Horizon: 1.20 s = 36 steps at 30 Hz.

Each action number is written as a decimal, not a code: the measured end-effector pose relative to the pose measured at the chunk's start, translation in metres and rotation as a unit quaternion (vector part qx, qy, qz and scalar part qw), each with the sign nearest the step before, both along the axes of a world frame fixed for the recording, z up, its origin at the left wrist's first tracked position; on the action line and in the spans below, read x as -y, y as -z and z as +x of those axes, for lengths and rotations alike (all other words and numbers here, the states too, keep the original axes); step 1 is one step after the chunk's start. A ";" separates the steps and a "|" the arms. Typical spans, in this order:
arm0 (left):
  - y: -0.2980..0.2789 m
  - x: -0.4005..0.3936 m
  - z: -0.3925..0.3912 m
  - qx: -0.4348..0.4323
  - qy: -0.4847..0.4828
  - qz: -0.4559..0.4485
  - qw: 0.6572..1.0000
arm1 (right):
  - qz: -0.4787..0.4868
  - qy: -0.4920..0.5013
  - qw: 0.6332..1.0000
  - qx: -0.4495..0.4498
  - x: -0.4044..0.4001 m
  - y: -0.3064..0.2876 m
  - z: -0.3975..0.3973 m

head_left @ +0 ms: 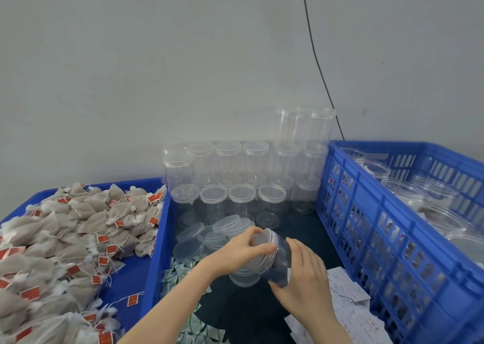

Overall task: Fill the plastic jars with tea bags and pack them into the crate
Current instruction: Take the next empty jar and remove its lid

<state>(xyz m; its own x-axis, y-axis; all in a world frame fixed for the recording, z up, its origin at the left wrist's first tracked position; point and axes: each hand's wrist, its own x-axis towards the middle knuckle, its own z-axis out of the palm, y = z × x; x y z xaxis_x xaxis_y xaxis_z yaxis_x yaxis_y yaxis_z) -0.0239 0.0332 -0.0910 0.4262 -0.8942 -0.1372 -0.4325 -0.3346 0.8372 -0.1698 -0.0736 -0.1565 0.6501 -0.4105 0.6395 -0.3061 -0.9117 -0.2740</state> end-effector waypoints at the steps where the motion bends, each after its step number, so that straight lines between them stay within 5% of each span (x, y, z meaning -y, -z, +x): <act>1: 0.001 0.000 0.000 -0.008 0.006 -0.001 1.000 | 0.002 0.000 1.000 -0.003 0.000 0.000 0.000; 7: -0.001 -0.004 0.005 -0.035 0.104 -0.021 0.994 | 0.017 0.003 1.000 -0.008 0.001 -0.001 0.000; 17: -0.003 0.001 -0.001 -0.028 -0.100 -0.046 0.993 | 0.021 0.027 0.999 0.007 0.000 -0.005 0.002; 25: 0.003 0.006 0.018 -0.112 -0.105 -0.062 0.986 | 0.088 0.031 0.996 0.009 -0.002 -0.005 -0.003; 27: 0.005 0.008 0.029 -0.076 -0.151 -0.074 0.983 | 0.138 0.023 0.990 0.020 -0.002 -0.004 -0.005; 31: 0.012 0.007 0.051 0.136 -0.236 -0.015 0.962 | 0.223 -0.001 0.975 0.016 -0.003 -0.003 -0.009; 36: 0.038 0.003 0.064 0.183 -0.296 0.034 0.937 | 0.305 -0.066 0.949 0.043 -0.011 -0.009 -0.010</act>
